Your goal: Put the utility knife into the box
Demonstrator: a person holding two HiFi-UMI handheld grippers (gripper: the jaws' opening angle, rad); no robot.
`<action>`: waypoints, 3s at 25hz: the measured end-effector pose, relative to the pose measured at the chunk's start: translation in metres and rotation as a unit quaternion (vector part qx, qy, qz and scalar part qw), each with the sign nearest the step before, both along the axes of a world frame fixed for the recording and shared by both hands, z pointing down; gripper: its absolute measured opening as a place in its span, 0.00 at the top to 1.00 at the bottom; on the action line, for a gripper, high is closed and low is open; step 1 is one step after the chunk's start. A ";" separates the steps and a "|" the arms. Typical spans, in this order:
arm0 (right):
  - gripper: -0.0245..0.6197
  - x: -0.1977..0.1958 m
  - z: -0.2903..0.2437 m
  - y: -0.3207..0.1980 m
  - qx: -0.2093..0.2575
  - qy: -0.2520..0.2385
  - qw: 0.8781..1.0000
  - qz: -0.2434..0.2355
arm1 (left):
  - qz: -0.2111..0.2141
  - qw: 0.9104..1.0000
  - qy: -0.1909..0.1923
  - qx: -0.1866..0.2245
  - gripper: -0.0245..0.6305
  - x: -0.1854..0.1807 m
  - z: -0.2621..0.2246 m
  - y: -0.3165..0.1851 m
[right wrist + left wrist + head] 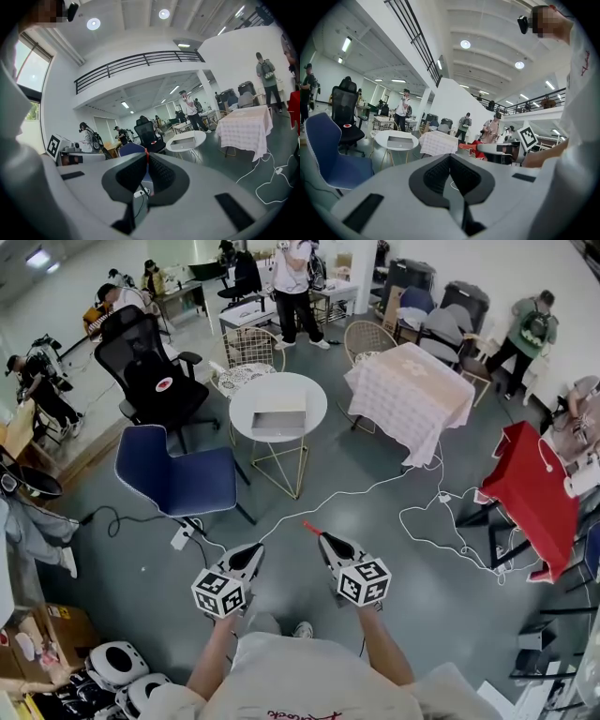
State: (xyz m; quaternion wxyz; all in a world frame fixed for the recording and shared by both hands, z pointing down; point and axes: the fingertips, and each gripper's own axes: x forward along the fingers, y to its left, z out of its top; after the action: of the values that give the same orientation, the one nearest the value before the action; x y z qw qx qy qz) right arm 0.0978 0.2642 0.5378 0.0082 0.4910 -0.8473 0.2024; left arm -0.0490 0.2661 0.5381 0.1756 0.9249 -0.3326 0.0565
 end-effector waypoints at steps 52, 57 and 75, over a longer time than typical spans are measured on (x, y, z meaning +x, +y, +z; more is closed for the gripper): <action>0.92 0.000 0.001 -0.376 -0.033 0.045 0.998 0.022 | 0.044 0.998 0.034 -0.025 0.95 0.013 0.006 -0.392; 0.92 -0.007 -0.003 -0.425 -0.036 0.040 0.998 0.025 | 0.046 0.998 0.032 -0.028 0.95 0.005 0.000 -0.439; 0.92 -0.013 0.006 -0.520 -0.047 0.039 0.998 0.036 | 0.051 0.998 0.026 -0.041 0.95 -0.008 0.012 -0.531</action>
State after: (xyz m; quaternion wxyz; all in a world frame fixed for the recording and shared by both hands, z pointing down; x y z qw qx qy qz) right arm 0.0851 -0.2563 0.5443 0.0567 0.5274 -0.8180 0.2226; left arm -0.0571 -0.2648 0.5498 0.2185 0.9338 -0.2778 0.0552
